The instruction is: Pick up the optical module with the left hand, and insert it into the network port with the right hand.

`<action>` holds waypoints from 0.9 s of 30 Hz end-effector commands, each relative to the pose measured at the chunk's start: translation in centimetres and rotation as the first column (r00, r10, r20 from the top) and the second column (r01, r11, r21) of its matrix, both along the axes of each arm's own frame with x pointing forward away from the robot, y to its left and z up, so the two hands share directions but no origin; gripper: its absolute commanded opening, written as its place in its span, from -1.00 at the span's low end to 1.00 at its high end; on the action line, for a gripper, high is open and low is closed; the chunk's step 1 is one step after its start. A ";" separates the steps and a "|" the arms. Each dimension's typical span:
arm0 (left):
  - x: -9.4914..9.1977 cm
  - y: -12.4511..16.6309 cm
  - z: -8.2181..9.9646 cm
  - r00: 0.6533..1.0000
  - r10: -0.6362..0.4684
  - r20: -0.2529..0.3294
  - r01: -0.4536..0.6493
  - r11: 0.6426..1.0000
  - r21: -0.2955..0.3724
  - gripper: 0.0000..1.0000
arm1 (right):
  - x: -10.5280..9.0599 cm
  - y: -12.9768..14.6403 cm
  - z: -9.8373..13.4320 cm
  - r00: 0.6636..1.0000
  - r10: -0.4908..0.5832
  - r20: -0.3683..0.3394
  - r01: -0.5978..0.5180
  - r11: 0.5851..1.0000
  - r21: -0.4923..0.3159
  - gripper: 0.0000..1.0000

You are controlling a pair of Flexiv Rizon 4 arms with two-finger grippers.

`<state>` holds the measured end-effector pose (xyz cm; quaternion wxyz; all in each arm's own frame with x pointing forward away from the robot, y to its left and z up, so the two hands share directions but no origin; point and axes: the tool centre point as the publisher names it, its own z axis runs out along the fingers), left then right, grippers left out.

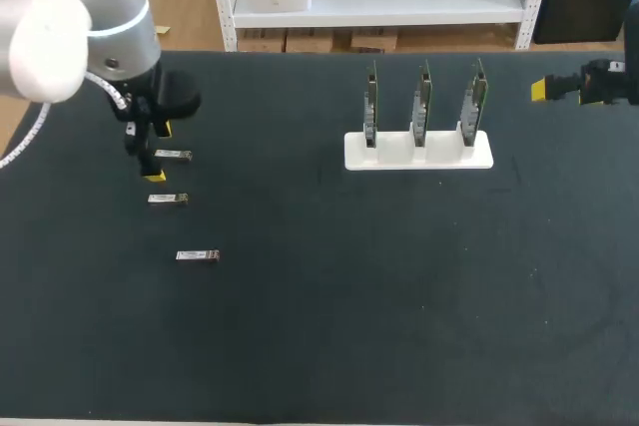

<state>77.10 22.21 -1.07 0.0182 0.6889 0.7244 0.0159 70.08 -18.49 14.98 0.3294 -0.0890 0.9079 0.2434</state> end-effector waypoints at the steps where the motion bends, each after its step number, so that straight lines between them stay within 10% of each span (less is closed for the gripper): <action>1: 0.6 0.0 -0.4 1.000 -0.002 -0.013 0.003 1.000 0.014 1.00 | -0.1 0.0 0.0 1.000 -0.002 0.000 0.002 1.000 -0.001 1.00; 9: 0.6 0.1 -0.9 1.000 -0.001 -0.022 0.001 1.000 0.025 1.00 | -0.1 0.0 0.0 1.000 -0.002 0.000 0.002 1.000 -0.001 1.00; 10: 0.6 0.1 -0.9 1.000 -0.002 -0.022 0.003 1.000 0.025 0.84 | -0.1 0.0 0.0 1.000 -0.002 0.000 0.002 1.000 -0.001 1.00; 12: 0.6 0.0 -1.0 1.000 -0.005 -0.024 0.006 1.000 0.026 -0.41 | -0.1 0.0 0.0 1.000 -0.002 0.000 0.002 1.000 -0.001 1.00; 14: 0.6 0.0 -1.0 1.000 -0.008 -0.025 0.009 1.000 0.024 -1.00 | -0.1 0.0 0.0 1.000 -0.002 0.000 0.002 1.000 -0.001 1.00; 27: 0.5 0.0 -0.5 0.999 0.032 -0.017 -0.032 0.999 -0.028 -1.00 | -0.1 0.0 0.0 1.000 -0.002 0.000 0.002 1.000 -0.001 1.00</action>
